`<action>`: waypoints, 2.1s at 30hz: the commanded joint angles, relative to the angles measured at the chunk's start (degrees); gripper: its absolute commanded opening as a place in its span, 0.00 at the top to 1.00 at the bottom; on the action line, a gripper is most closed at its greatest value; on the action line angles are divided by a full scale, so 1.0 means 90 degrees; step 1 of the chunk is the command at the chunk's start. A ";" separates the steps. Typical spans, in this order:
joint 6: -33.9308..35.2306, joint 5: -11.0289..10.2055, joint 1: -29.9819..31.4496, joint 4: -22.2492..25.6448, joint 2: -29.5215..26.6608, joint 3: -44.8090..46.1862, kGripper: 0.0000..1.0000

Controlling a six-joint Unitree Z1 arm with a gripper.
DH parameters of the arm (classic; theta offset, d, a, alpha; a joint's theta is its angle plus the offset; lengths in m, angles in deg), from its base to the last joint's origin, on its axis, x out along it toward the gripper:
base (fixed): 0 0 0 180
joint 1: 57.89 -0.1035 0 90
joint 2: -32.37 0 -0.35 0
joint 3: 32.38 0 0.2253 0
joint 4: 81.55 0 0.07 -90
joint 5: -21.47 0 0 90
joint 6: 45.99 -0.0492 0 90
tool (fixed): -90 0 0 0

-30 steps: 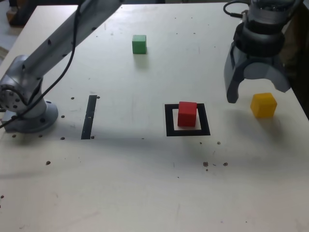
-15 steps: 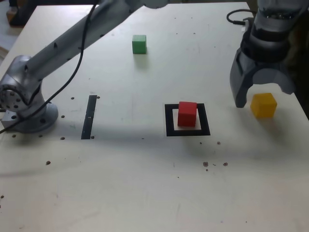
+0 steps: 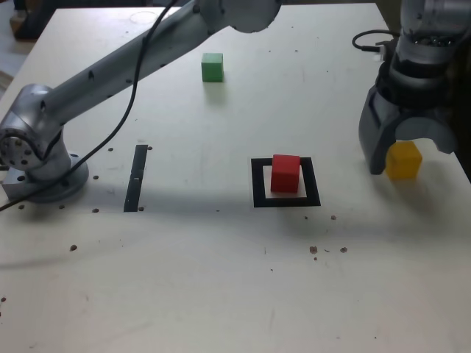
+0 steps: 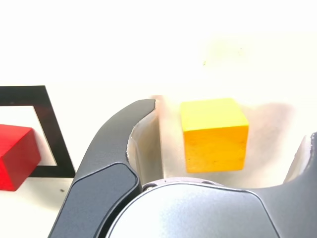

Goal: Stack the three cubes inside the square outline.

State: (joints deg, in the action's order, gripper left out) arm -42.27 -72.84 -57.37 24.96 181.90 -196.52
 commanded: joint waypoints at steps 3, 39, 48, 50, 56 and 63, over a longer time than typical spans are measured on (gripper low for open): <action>0.0054 0.0011 -0.0009 0.0046 0.0108 -0.0046 0.11; -0.0060 -0.0214 0.0062 0.0067 -0.0272 0.0364 0.70; -0.0209 -0.0446 0.0234 0.0063 -0.1262 0.1523 0.70; -0.0221 -0.0511 0.0290 0.0057 -0.1534 0.1870 0.70; -0.0182 -0.0563 0.0390 0.0032 -0.2256 0.2744 0.70; -0.0197 -0.0348 0.0471 -0.0055 -0.2940 0.3442 0.70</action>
State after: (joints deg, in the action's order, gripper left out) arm -43.96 -76.24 -53.21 24.26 156.88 -166.28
